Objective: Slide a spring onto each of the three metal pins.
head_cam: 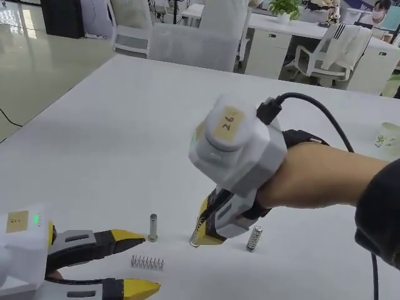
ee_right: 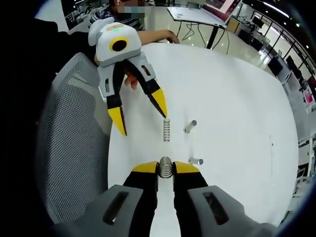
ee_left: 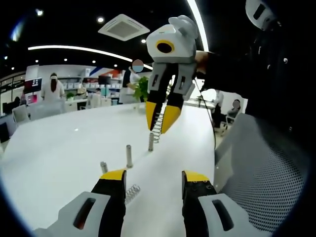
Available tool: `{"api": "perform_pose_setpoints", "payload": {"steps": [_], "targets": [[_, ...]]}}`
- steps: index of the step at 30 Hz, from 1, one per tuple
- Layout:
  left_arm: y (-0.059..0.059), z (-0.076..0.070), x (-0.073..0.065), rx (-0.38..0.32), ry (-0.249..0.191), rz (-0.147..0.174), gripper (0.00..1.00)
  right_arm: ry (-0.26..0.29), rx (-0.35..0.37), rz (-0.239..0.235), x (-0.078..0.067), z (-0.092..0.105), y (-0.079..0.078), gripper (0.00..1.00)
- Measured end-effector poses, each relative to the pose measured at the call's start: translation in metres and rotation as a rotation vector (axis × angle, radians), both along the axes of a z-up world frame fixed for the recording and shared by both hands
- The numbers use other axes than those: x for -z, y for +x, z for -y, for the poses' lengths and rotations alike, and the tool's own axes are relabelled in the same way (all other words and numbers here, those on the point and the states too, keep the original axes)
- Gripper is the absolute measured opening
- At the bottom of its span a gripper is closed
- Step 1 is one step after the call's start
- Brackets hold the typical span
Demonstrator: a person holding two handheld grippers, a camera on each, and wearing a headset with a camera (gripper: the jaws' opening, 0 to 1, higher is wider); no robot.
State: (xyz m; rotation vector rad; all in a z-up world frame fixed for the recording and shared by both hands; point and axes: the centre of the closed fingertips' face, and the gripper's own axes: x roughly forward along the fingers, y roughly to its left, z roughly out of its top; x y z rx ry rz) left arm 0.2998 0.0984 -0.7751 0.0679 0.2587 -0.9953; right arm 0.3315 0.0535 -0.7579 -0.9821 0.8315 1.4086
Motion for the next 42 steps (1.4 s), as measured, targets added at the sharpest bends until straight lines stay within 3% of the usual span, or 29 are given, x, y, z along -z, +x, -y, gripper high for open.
{"api": "perform_pose_setpoints", "payload": {"steps": [14, 20, 42], "targets": [[-0.001, -0.006, 0.006, -0.028, 0.001, -0.018, 0.42, -0.031, 0.081, 0.063, -0.001, 0.021, 0.037, 0.08], [-0.001, -0.006, 0.007, -0.038, -0.001, -0.02, 0.44, -0.039, 0.094, 0.074, -0.002, 0.021, 0.049, 0.08], [-0.004, -0.005, 0.011, -0.04, 0.007, -0.03, 0.48, -0.072, 0.072, 0.059, 0.02, 0.001, 0.058, 0.08]]}}
